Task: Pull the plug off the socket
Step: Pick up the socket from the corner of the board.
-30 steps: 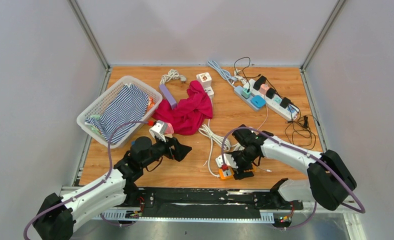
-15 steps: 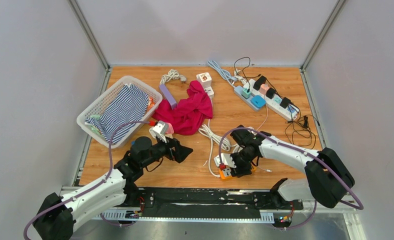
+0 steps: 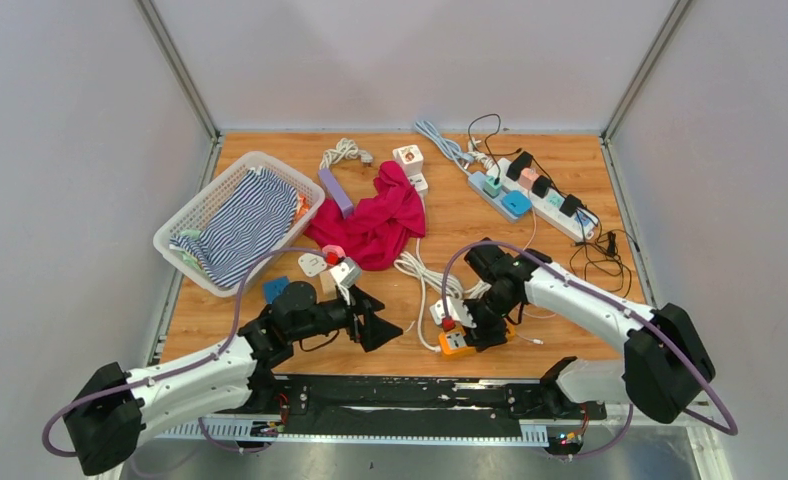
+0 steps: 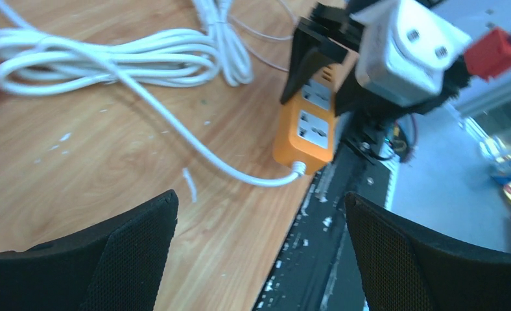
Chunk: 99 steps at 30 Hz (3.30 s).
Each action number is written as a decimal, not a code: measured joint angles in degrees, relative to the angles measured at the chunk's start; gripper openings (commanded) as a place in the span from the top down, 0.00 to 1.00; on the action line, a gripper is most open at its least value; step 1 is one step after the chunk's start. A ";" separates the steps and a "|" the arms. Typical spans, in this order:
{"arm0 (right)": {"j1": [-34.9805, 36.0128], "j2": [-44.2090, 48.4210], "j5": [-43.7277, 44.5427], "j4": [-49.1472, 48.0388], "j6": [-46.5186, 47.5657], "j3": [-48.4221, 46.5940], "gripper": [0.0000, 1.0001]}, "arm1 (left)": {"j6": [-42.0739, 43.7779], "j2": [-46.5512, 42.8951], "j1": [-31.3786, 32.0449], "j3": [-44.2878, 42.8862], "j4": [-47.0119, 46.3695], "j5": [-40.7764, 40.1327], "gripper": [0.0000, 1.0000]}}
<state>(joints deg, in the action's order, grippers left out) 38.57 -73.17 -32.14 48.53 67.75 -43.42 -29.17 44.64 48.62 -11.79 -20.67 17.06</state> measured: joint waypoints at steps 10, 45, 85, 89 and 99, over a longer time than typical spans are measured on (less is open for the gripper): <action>-4.83 5.07 -5.81 9.03 4.81 -2.60 1.00 | 3.76 5.05 6.16 -3.76 -3.76 4.87 0.00; -11.50 9.49 -14.38 15.52 10.19 -4.00 1.00 | 23.04 32.76 20.61 -21.31 -8.00 0.81 0.06; -13.25 9.42 -15.69 15.85 9.88 -4.02 0.88 | 22.73 38.73 23.26 -22.34 -13.35 -5.38 1.00; -13.25 9.42 -15.65 15.87 9.86 -4.02 0.47 | 22.73 38.77 23.26 -22.34 -13.38 -4.98 1.00; -14.49 11.61 -17.68 15.50 9.66 -4.02 0.00 | 21.18 37.90 23.23 -19.85 -13.27 -5.86 1.00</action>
<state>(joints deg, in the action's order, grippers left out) 24.08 -61.56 -49.82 64.03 77.41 -47.44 -7.99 82.54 71.85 -31.64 -33.93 11.20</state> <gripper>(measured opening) 0.975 0.535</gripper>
